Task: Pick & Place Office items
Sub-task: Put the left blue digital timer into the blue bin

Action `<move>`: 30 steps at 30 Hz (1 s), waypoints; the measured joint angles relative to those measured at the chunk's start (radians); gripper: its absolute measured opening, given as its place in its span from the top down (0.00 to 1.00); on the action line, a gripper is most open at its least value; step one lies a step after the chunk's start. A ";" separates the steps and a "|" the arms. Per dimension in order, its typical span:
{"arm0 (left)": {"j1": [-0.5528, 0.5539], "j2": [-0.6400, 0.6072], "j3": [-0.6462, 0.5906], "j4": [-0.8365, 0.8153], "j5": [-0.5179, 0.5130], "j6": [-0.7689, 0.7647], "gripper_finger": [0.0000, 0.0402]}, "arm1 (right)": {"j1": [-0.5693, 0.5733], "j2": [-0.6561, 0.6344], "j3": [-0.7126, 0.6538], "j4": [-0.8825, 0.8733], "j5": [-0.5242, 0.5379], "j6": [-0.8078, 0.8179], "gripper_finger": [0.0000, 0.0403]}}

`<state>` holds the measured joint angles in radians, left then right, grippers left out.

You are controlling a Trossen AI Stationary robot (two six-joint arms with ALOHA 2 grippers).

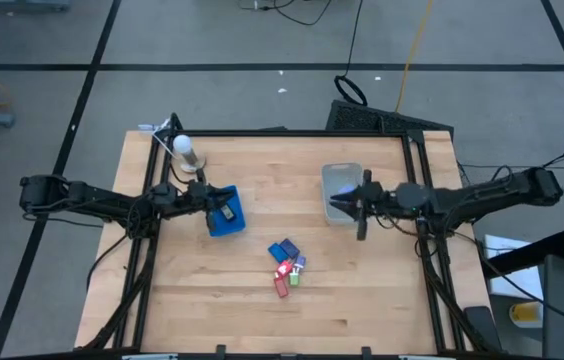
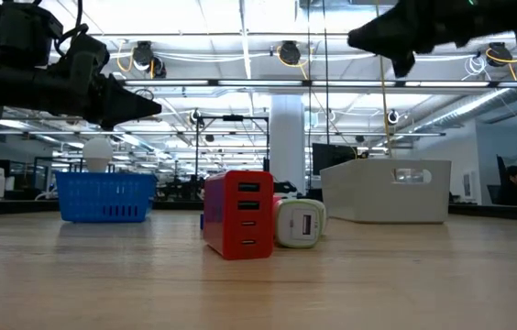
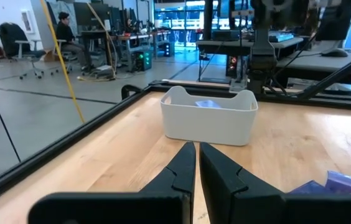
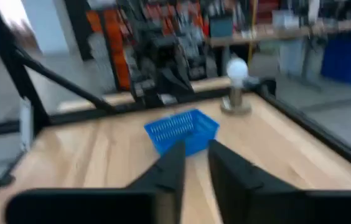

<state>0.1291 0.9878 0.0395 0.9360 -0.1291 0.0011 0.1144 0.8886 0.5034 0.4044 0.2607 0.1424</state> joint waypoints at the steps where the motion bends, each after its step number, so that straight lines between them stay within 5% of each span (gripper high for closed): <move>1: 0.000 0.000 0.000 0.001 0.001 -0.008 0.94 | 0.005 -0.009 -0.047 0.075 -0.001 -0.012 0.94; 5: 0.000 0.000 0.000 0.001 0.007 -0.013 0.94 | -0.023 -0.075 -0.205 0.248 -0.031 -0.022 0.97; 14: 0.001 0.000 0.000 0.005 0.056 -0.010 0.94 | -0.129 -0.353 -0.376 0.194 -0.080 -0.007 1.00; 20: 0.001 0.000 0.000 0.008 0.066 -0.020 0.94 | -0.104 -0.368 -0.485 0.326 -0.081 -0.023 0.99; 30: 0.000 0.000 0.000 -0.052 0.088 -0.061 0.94 | -0.068 -0.314 -0.487 0.253 -0.080 -0.075 0.99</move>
<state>0.1291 0.9878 0.0395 0.8838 -0.0408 -0.0601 0.0469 0.5751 0.0167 0.6578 0.1811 0.0673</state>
